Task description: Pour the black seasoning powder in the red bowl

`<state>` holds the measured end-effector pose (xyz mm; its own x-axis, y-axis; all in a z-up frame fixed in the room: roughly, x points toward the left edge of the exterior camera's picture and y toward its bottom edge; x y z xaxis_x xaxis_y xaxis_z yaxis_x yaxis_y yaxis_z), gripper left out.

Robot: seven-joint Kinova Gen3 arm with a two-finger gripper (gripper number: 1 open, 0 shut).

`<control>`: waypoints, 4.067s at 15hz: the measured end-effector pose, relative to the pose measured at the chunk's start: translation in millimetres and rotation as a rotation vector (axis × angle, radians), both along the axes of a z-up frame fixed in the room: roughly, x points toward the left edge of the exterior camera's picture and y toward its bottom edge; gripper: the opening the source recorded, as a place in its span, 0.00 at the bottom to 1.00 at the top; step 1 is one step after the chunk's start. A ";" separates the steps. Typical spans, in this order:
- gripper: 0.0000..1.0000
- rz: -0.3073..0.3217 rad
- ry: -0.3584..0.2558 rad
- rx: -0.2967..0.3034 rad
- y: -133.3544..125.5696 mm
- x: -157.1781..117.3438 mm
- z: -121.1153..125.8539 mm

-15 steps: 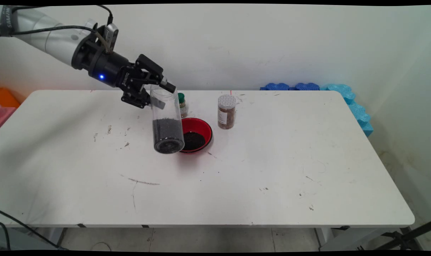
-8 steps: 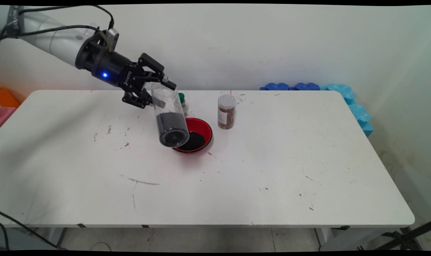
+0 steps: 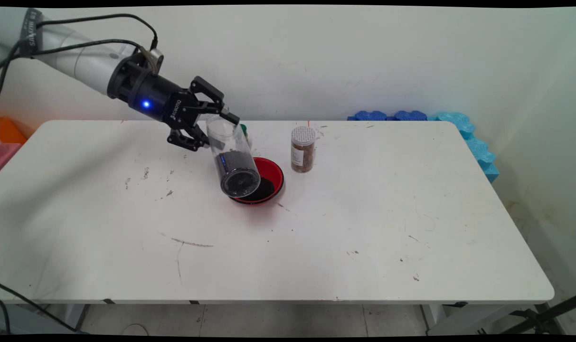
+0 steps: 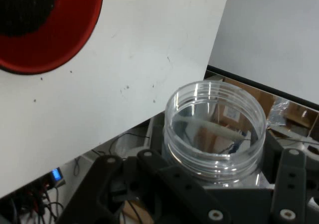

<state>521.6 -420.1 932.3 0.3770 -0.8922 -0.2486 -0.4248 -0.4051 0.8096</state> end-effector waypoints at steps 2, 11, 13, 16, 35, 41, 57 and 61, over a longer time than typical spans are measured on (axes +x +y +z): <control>0.00 0.023 0.019 0.038 0.3 -2.4 -2.9; 0.00 0.121 0.091 0.193 0.9 -9.7 -17.1; 0.00 0.138 0.100 0.220 1.6 -10.3 -20.4; 0.00 0.160 0.114 0.256 2.4 -12.0 -25.3; 0.00 0.201 0.158 0.321 -1.5 -27.6 -42.4; 0.00 0.176 0.147 0.291 -0.8 -31.4 -44.0; 0.00 -0.008 0.043 0.017 -20.5 -25.9 -57.3; 0.00 -0.083 0.001 -0.091 -24.7 -25.4 -58.1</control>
